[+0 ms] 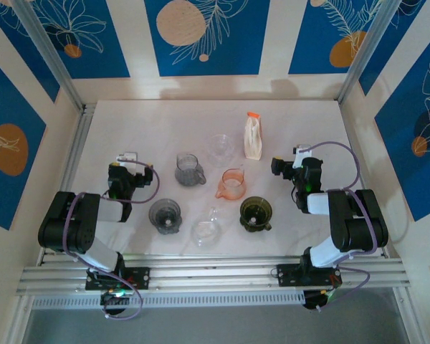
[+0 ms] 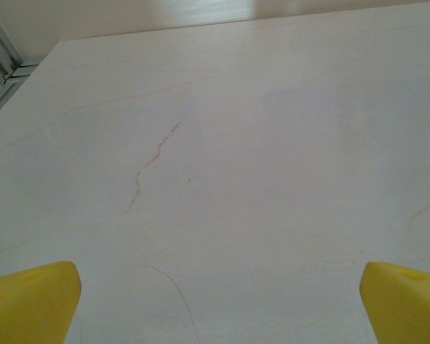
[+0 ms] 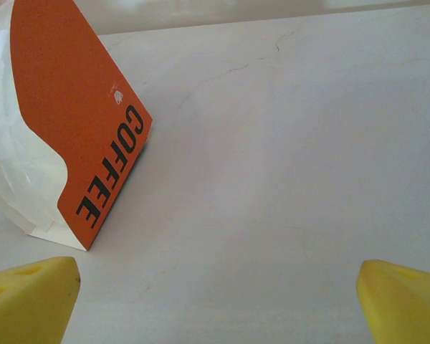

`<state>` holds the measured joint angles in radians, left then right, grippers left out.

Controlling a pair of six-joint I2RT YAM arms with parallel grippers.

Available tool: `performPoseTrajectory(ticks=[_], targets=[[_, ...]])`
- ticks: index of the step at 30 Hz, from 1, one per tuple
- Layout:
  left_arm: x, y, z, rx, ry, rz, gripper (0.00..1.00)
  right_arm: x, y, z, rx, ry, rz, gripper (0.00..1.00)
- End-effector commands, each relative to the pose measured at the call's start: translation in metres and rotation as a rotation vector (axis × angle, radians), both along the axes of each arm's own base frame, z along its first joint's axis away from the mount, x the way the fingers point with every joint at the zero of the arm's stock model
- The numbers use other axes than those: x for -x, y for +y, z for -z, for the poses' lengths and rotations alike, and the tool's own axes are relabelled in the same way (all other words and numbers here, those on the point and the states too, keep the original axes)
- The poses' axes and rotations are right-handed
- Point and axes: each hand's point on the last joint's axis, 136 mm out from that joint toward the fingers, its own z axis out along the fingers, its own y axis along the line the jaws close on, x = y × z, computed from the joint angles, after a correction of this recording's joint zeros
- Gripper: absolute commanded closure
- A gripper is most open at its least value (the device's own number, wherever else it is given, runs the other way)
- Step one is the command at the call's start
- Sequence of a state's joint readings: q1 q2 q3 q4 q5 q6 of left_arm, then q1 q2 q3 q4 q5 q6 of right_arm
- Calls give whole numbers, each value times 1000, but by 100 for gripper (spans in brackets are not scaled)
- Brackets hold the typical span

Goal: Place the coffee filter in the dripper

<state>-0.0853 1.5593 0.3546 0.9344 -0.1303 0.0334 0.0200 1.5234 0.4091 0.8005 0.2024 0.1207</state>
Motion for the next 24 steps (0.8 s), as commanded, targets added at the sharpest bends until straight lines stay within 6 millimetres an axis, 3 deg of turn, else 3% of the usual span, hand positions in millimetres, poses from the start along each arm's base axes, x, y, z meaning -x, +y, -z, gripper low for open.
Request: performPoseTrajectory(ticks=[1, 7, 13, 17, 21, 24], targets=[[-5, -3, -6, 2, -18, 20, 0, -1, -2, -5, -11, -24, 2, 1], [-4, -2, -7, 3, -23, 17, 0, -1, 3, -7, -48, -17, -52, 1], [5, 22, -38, 4, -45, -126, 0, -5, -5, -27, -57, 129, 36, 1], [7, 32, -62, 18, -68, -195, 0, -1, -9, -48, -70, 126, 119, 1], [9, 50, -104, 199, -213, -339, 0, 5, -9, -81, -128, 32, 166, 1], [25, 71, -107, 470, -235, -553, 0, 10, -15, -89, -279, 64, 230, 1]])
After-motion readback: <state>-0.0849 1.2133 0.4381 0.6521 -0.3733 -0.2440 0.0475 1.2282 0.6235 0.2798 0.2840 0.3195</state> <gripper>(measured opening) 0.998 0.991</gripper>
